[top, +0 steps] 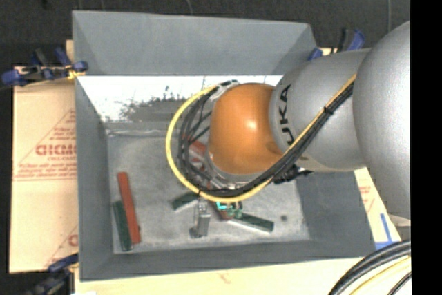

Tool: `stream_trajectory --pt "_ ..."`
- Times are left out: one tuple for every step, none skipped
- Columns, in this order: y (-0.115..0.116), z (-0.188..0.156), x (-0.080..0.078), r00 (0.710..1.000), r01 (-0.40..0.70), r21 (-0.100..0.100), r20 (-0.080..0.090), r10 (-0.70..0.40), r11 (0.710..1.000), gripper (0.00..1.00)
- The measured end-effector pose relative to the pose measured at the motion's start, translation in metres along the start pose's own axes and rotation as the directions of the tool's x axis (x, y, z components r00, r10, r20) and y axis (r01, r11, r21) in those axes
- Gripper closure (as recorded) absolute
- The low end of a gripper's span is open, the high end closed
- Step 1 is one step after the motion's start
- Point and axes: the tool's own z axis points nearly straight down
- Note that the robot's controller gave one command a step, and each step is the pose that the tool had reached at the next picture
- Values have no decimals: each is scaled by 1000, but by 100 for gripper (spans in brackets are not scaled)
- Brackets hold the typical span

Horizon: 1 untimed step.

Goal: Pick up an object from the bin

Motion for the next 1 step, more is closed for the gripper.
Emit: stream_trajectory --pt "0 -4 -2 1000 -3 -1 7 3 1000 0"
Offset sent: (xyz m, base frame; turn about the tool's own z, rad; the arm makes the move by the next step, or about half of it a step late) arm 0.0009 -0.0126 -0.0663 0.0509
